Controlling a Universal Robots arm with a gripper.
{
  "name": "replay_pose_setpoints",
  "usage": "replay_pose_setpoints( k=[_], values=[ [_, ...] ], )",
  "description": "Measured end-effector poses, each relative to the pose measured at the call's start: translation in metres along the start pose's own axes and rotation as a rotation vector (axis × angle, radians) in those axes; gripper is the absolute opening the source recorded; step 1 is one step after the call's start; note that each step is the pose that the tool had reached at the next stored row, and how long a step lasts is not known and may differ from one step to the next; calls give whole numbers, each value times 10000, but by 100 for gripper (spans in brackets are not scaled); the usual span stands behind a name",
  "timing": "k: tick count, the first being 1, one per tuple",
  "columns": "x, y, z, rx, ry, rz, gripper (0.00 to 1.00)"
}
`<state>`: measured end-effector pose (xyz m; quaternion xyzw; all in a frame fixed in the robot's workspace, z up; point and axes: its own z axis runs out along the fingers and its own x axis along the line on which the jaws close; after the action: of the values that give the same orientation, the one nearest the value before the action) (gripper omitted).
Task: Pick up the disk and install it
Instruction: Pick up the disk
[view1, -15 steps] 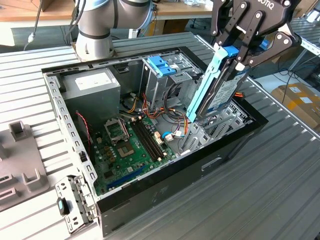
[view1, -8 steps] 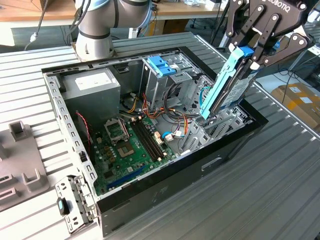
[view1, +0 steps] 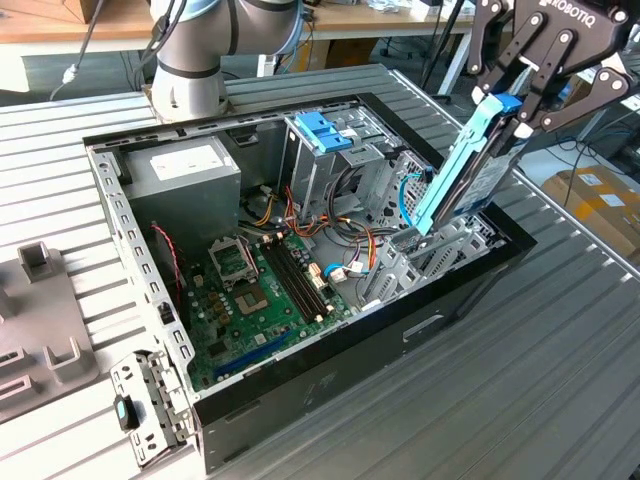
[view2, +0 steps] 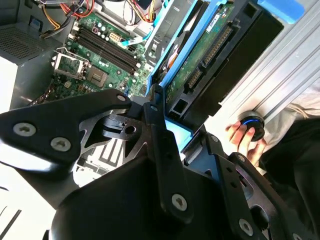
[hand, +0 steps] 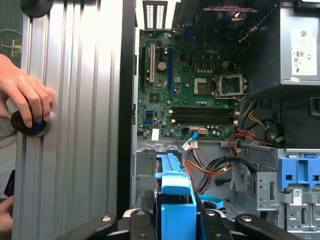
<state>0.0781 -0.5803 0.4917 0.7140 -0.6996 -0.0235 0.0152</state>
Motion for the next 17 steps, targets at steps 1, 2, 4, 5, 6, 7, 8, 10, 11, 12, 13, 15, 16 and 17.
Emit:
replay_pose_setpoints(
  k=[1,2,4,5,6,7,8,10,11,12,13,15,16,17],
  values=[
    [2,-18,1,-1,0,0,37],
    [3,-35,2,-2,0,0,37],
    [5,-60,4,-3,0,0,37],
    [6,-75,5,-4,-1,1,37],
    [7,-88,6,-5,0,0,37],
    [8,-105,6,-6,0,1,37],
    [8,-117,7,-7,0,0,37],
    [10,-144,9,-8,0,0,37],
    [10,-155,9,-9,1,0,37],
    [11,-165,10,-9,0,1,37],
    [12,-181,11,-10,-1,0,37],
    [13,-210,13,-11,0,1,37],
    [13,-222,13,-13,0,0,37],
    [13,-241,14,-13,0,0,37]
  ],
)
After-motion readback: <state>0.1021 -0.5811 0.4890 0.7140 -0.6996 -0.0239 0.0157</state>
